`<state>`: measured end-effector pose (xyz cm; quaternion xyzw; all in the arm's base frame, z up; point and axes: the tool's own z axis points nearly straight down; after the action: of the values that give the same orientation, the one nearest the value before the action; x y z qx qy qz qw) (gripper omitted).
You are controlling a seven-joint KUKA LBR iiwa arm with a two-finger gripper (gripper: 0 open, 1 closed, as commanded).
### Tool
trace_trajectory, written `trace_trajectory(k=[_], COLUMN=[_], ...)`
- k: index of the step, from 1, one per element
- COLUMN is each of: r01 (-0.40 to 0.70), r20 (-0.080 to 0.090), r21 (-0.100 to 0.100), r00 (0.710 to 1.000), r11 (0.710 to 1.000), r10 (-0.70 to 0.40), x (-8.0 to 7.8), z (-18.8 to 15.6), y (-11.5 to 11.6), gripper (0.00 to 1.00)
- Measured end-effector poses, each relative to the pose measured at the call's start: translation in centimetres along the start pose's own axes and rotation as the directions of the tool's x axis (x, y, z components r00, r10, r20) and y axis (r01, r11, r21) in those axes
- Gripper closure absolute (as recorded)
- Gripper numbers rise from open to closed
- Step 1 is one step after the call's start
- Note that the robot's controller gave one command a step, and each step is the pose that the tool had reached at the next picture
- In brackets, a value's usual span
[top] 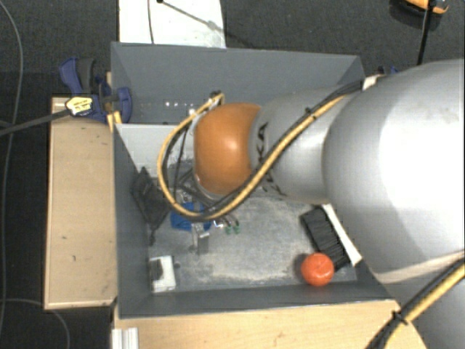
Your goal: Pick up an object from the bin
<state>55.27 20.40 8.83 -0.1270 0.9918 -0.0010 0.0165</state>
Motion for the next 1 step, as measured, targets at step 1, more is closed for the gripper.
trace_trajectory(k=[1], r01=[-0.067], r20=[-0.005], r21=[-0.005], r00=[0.998], r11=[0.998], r10=[0.067], x=[-1.51], z=[-1.17], y=[0.80], gripper=[1.00])
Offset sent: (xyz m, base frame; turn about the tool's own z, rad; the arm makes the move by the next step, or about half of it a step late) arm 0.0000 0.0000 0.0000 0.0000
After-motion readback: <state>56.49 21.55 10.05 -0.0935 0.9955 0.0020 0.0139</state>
